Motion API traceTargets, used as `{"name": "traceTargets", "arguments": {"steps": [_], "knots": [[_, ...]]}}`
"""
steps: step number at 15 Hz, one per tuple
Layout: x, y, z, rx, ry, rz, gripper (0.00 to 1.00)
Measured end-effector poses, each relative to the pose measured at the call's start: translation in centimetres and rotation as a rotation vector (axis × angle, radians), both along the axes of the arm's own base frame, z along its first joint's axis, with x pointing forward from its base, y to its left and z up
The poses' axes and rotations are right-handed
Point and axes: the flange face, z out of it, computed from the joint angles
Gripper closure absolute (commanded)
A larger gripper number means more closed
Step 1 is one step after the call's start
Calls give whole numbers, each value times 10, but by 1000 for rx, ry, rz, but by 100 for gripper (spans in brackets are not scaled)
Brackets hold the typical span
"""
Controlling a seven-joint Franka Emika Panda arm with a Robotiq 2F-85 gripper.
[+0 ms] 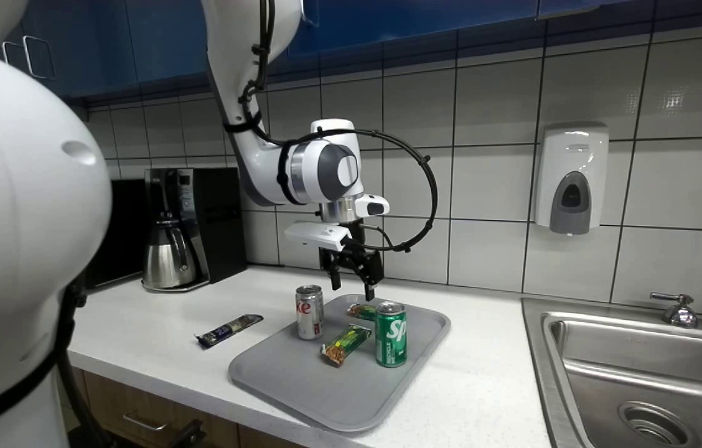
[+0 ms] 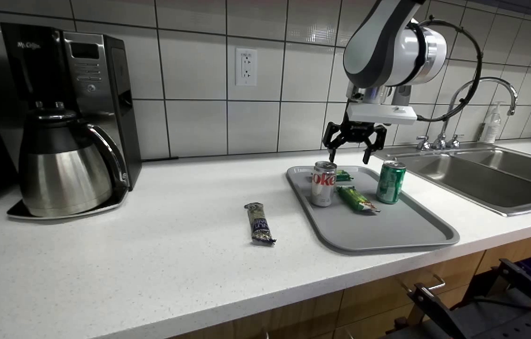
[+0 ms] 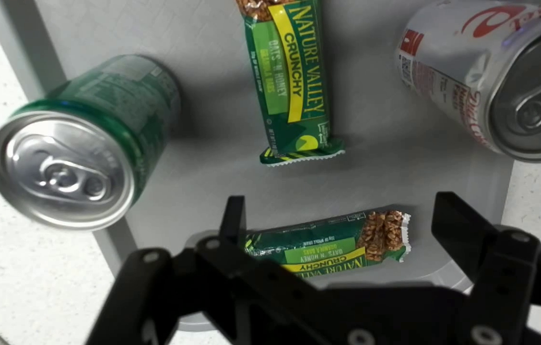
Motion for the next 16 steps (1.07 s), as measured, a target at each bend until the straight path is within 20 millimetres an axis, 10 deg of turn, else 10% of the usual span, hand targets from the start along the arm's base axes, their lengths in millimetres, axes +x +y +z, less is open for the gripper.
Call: {"name": "traceTargets", "arguments": {"steps": [16], "knots": [[2,-10,0,-45,-33,-19,0]]}}
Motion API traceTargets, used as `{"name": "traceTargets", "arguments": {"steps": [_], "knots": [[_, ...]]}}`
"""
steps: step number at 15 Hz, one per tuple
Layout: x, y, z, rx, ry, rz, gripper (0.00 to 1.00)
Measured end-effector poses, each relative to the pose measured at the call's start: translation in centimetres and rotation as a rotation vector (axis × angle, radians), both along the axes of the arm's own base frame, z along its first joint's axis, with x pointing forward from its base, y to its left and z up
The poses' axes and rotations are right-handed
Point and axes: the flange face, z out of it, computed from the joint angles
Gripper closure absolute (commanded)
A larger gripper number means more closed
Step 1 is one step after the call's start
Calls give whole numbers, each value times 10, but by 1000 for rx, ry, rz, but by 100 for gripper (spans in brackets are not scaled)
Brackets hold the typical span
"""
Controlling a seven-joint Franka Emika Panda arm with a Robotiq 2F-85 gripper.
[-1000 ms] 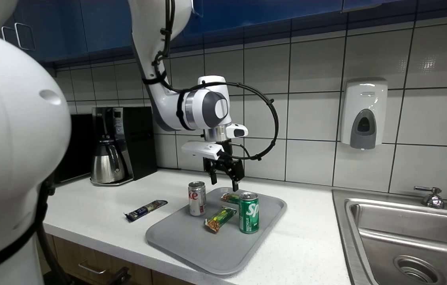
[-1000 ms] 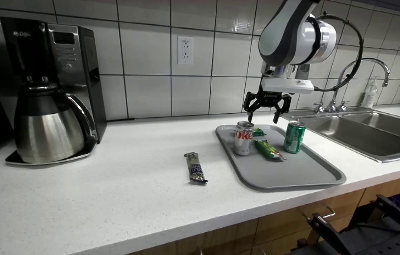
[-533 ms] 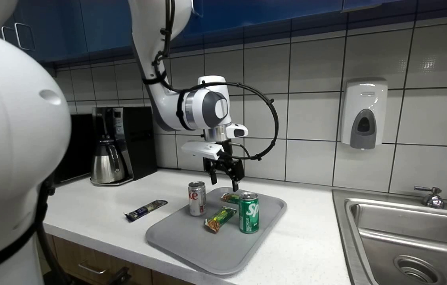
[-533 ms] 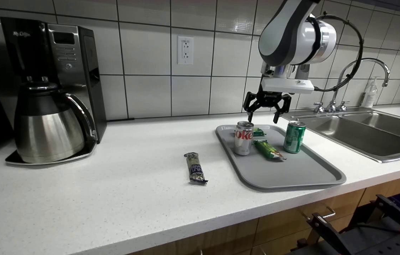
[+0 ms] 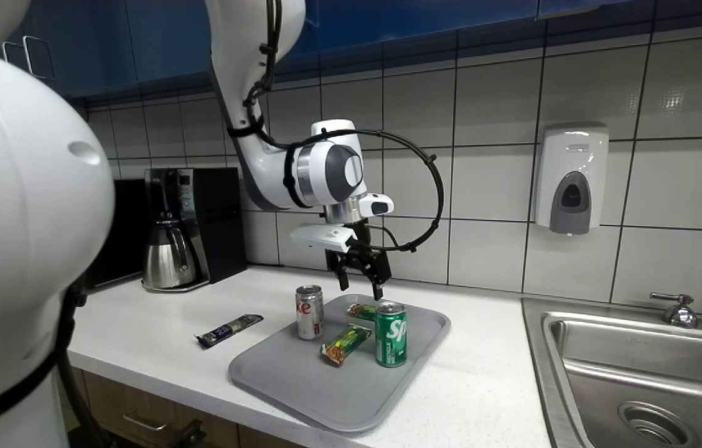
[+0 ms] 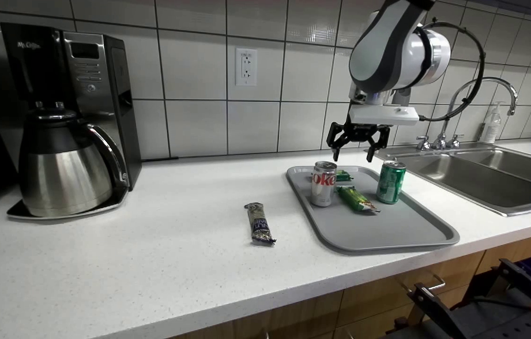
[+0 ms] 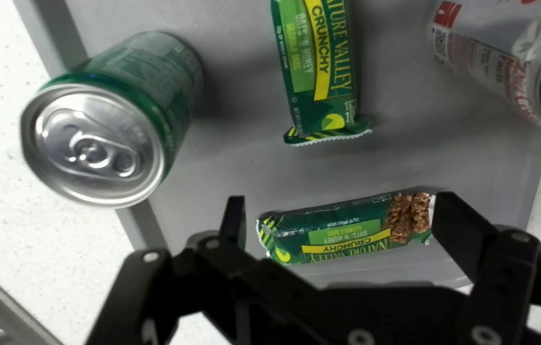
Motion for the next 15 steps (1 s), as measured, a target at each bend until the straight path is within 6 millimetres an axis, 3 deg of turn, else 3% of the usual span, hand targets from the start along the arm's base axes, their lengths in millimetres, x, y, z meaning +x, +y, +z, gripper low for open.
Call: {"name": "traceTargets", "arguments": {"steps": [4,15], "knots": [[0,-5,2,-51,-33,-36,0],[-7,32,-1,-108,-78,-133,0]]}}
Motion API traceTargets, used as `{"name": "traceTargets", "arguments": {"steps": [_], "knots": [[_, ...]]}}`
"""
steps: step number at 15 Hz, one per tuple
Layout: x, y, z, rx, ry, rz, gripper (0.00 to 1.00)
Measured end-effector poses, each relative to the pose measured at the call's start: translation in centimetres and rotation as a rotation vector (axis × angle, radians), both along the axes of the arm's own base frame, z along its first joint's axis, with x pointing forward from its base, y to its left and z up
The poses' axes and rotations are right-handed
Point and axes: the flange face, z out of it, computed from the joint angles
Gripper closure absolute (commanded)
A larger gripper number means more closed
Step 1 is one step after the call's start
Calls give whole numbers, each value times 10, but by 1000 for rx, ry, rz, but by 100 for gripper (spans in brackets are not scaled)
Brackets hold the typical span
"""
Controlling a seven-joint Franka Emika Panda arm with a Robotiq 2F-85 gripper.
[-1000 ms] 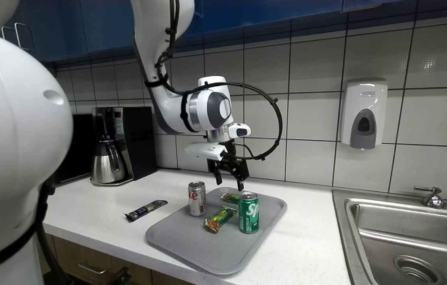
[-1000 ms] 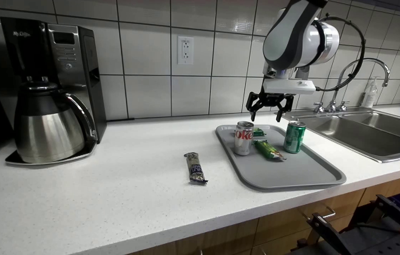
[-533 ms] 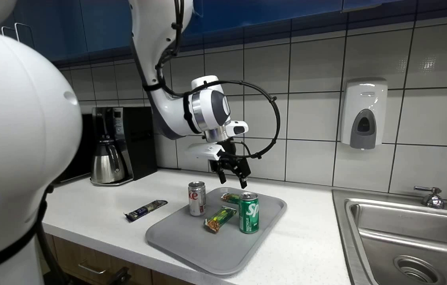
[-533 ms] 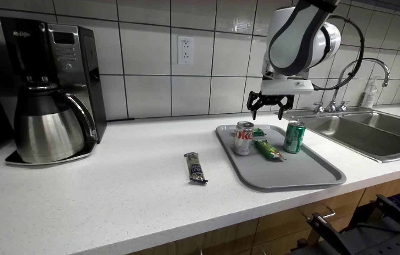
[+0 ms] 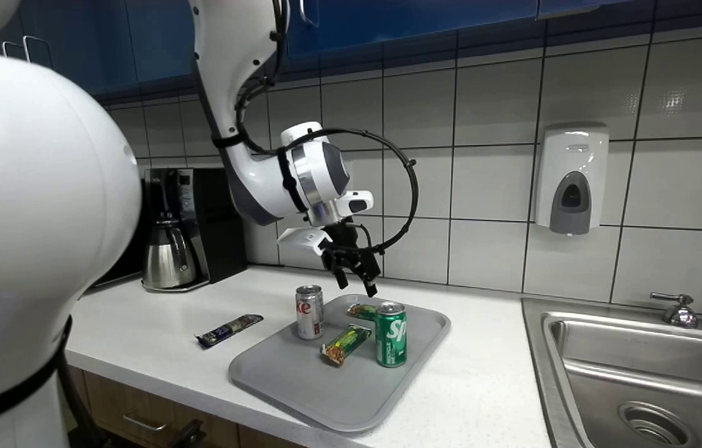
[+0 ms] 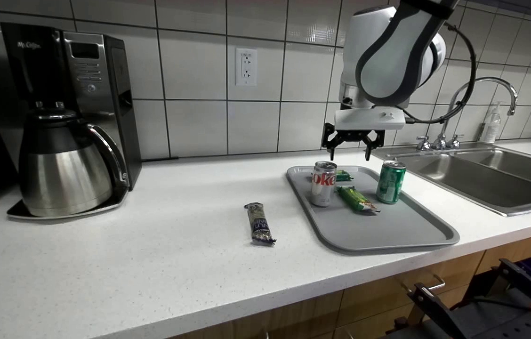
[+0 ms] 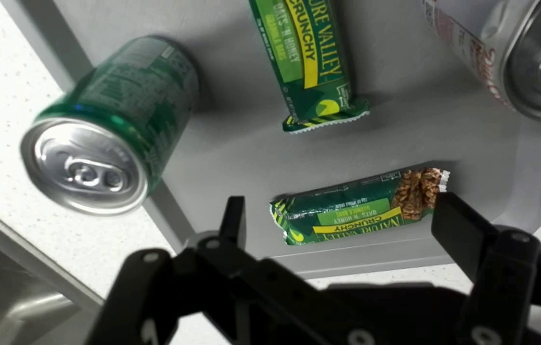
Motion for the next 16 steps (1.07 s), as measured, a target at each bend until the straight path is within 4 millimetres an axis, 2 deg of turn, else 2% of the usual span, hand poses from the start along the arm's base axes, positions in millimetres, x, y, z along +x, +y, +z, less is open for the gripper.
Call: {"name": "traceTargets", "arguments": {"steps": [6,16], "knots": [[-15,10,-11,7,3,-84,0],[-32,10,-25,16,18,-185,0]]}}
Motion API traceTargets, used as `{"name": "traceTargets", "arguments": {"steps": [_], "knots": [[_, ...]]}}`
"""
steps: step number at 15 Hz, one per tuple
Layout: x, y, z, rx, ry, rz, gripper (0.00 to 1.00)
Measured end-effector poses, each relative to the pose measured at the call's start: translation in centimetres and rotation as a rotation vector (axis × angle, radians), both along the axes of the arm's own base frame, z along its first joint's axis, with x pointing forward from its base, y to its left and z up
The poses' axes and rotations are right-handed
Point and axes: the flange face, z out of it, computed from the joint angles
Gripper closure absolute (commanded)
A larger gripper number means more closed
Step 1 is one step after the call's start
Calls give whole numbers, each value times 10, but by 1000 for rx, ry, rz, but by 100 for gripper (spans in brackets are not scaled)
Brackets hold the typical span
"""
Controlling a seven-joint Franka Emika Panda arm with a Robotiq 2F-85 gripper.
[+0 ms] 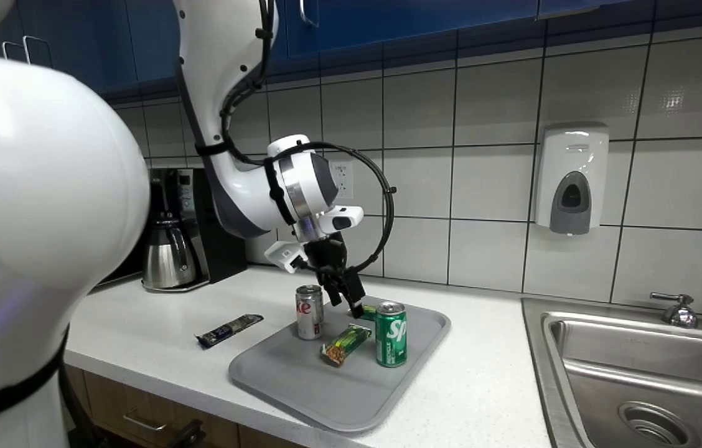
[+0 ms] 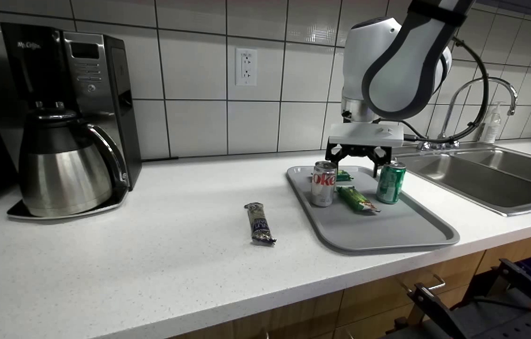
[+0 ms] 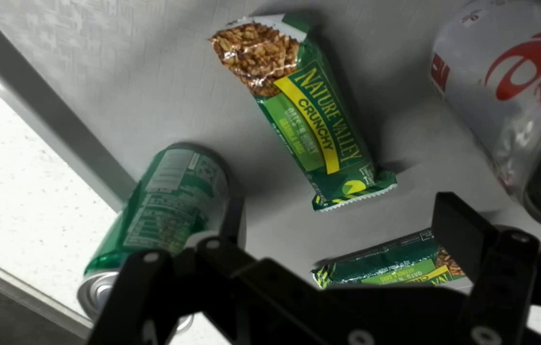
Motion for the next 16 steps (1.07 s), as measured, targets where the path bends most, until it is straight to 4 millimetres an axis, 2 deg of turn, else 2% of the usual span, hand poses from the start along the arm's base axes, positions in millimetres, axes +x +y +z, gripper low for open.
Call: {"name": "traceTargets", "arguments": {"steps": [16], "knots": [[-3,-2,-4,8,3,-35,0]]}}
